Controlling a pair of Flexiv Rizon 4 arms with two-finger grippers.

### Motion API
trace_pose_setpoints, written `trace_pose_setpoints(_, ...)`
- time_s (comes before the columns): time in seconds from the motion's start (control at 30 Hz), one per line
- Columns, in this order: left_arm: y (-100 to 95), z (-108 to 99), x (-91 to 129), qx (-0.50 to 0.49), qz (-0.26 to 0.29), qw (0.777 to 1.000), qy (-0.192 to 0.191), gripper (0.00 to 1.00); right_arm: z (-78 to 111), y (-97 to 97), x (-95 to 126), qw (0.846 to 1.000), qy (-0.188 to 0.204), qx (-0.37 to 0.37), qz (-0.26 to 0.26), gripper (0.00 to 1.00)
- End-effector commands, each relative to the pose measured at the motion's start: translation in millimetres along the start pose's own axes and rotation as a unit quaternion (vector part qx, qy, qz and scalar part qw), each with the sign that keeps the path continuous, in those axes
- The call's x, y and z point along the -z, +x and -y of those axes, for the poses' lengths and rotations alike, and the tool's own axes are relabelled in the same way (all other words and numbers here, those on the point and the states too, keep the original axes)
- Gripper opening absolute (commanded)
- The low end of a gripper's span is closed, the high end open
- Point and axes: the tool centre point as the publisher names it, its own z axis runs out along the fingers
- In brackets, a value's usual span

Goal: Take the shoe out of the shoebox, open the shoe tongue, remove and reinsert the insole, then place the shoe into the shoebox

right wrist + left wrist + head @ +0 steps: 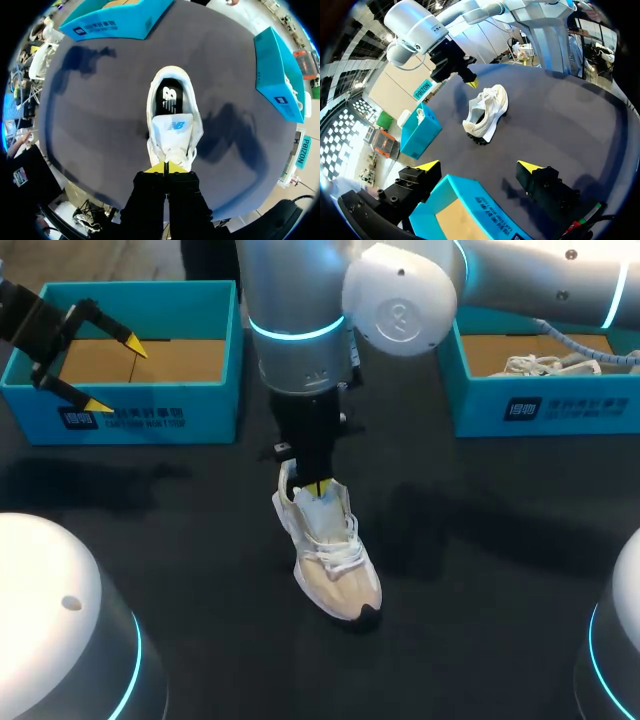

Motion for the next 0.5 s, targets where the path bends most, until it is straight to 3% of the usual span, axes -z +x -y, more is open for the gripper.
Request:
trace_pose_setpoints(0.03,0.1,0.2,0.6,0.000,-0.001,1.000,-0.001,1.00,5.1,-1.6,4.4,1.000,-0.009,-0.005,0.005,0.24)
trace_pose_setpoints(0.07,0.1,0.2,0.6,0.000,-0.001,1.000,-0.001,1.00,5.4,-2.3,4.2,1.000,-0.010,-0.004,0.001,0.41)
trace_pose_setpoints(0.1,0.1,0.2,0.6,0.000,-0.001,1.000,-0.001,1.00,5.4,-2.5,4.2,1.000,-0.009,-0.003,0.003,0.45)
trace_pose_setpoints(0.5,0.1,0.2,0.6,0.000,-0.001,1.000,-0.001,1.00,2.3,-6.6,-21.2,1.000,0.004,0.003,0.013,0.42)
